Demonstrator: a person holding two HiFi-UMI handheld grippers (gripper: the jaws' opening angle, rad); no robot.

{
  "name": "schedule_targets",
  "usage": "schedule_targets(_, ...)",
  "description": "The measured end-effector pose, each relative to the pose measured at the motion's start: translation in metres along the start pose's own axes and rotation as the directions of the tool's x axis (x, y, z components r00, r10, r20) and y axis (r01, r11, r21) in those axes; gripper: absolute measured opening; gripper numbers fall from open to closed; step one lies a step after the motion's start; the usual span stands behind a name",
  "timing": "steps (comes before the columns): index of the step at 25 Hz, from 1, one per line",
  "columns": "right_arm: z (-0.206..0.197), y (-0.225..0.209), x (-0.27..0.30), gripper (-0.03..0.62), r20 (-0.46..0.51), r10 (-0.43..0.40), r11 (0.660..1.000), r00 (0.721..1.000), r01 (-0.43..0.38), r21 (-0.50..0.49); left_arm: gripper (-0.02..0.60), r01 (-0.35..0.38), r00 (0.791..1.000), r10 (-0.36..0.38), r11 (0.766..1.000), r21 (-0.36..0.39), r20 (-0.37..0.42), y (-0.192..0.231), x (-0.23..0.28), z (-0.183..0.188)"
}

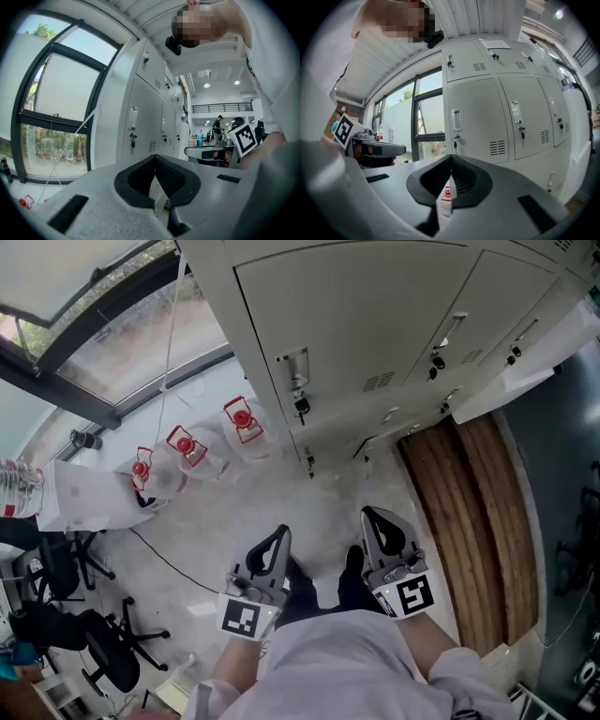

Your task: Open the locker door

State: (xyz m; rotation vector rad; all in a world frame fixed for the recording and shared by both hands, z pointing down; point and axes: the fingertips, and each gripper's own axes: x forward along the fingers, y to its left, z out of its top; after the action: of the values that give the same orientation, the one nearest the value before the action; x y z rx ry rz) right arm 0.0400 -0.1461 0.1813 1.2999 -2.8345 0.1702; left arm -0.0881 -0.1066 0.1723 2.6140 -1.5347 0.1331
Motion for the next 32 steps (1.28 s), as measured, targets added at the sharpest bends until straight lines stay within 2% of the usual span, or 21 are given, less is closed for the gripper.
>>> schedule_targets(3,-0.018,0.003,0.007,0.012,-0.022,0.015,1.000,1.000,-0.015,0.006,0.003,-0.007,1.000,0.007,1.000,-0.022,-0.017,0.006,0.005,-0.017)
schedule_targets(6,-0.036,0.000,0.014,0.012,-0.023,0.012,1.000,1.000,-0.011,0.018,0.002,-0.038,0.999,0.040,0.996,-0.080,0.023,0.021,0.013,-0.027)
schedule_targets(10,-0.060,0.003,0.013,0.012,-0.026,0.005,1.000,1.000,-0.004,0.026,0.003,-0.067,0.996,0.071,0.994,-0.082,0.050,0.027,0.016,-0.041)
schedule_targets(22,-0.138,0.004,0.025,0.012,-0.033,0.000,1.000,0.999,0.001,0.024,0.003,-0.087,0.996,0.083,0.988,-0.128,-0.036,0.032,0.020,-0.137)
schedule_targets(26,-0.169,0.008,0.025,0.012,-0.058,0.025,1.000,0.998,-0.024,0.008,0.003,-0.094,0.995,0.087,0.986,-0.141,-0.055,0.035,0.020,-0.167)
schedule_targets(32,-0.204,0.001,0.022,0.012,-0.076,-0.009,1.000,0.997,0.010,0.011,0.003,-0.106,0.993,0.097,0.984,-0.142,-0.070,0.039,0.021,-0.202)
